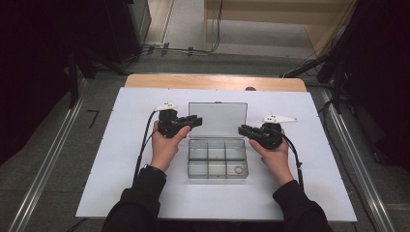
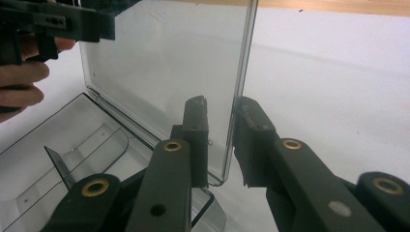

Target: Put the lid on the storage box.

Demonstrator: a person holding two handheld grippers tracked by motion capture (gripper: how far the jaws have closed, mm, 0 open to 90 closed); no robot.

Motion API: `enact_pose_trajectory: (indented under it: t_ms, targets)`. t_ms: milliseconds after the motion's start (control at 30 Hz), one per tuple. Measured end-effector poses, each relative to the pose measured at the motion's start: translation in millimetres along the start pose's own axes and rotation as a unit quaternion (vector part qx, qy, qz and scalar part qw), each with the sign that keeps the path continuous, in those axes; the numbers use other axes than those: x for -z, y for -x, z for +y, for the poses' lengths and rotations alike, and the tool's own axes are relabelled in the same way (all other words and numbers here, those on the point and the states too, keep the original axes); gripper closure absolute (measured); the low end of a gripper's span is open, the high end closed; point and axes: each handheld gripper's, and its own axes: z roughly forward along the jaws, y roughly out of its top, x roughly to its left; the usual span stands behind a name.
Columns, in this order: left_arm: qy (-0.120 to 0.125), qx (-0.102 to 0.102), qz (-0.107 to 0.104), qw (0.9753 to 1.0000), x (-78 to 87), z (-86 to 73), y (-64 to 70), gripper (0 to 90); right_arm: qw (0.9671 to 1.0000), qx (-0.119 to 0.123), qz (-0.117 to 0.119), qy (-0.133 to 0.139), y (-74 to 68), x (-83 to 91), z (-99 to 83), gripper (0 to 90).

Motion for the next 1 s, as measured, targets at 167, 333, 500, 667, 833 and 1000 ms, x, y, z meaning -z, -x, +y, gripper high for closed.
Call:
enact_pose_trajectory:
  t_ms: [167,333,500,667,833,1000]
  targets:
    - [0.002,-0.006,-0.01,0.9999,2.5,-1.6,0.3,63.9,1.0,0.0,0.001,0.002,-0.2,0.4,-1.4,73.9]
    - [0.004,-0.014,-0.016,0.9998,6.1,-2.9,3.2,63.2,0.9999,0.007,0.01,-0.003,-2.4,1.9,0.5,66.4]
    - [0.01,-0.017,-0.02,0.9996,8.3,-5.0,6.6,61.7,0.9999,0.009,0.008,0.006,-5.1,7.8,10.2,54.3]
    - [0.012,-0.026,-0.026,0.9992,11.6,-7.0,9.6,60.7,0.9997,0.018,0.003,0.015,-11.4,13.7,23.7,47.9]
    - [0.009,-0.035,-0.029,0.9989,14.6,-8.1,13.2,59.7,0.9994,0.021,0.005,0.028,-20.1,20.5,34.0,47.2]
    - [0.003,-0.037,-0.037,0.9986,17.5,-8.9,15.7,58.2,0.9989,0.031,0.014,0.033,-28.5,23.4,36.2,49.6]
